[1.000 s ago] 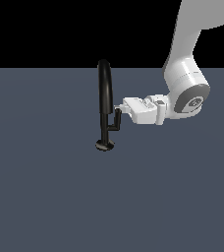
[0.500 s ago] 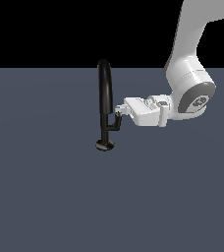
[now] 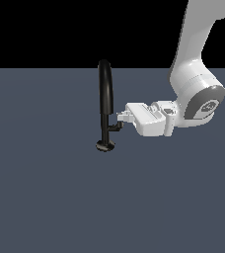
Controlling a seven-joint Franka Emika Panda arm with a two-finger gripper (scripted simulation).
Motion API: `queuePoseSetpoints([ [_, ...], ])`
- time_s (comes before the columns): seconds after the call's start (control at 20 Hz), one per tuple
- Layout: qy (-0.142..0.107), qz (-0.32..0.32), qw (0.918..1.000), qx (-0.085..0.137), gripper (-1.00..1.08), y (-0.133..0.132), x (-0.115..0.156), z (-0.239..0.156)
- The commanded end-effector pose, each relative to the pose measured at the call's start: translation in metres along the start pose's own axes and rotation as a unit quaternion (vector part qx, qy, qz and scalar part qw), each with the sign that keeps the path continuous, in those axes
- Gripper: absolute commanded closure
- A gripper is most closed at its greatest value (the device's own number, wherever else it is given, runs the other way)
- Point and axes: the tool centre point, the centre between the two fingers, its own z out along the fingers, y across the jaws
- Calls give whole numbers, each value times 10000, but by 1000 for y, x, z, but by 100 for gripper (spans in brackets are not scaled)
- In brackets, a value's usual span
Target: Turn on the faucet by rotating a designated handle.
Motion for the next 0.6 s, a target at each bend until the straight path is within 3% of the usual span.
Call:
queuePoseSetpoints([
  [0.0, 1, 0, 10000, 2, 108, 0, 0, 0],
  [0.55, -23, 112, 9999, -3, 108, 30, 64, 0],
])
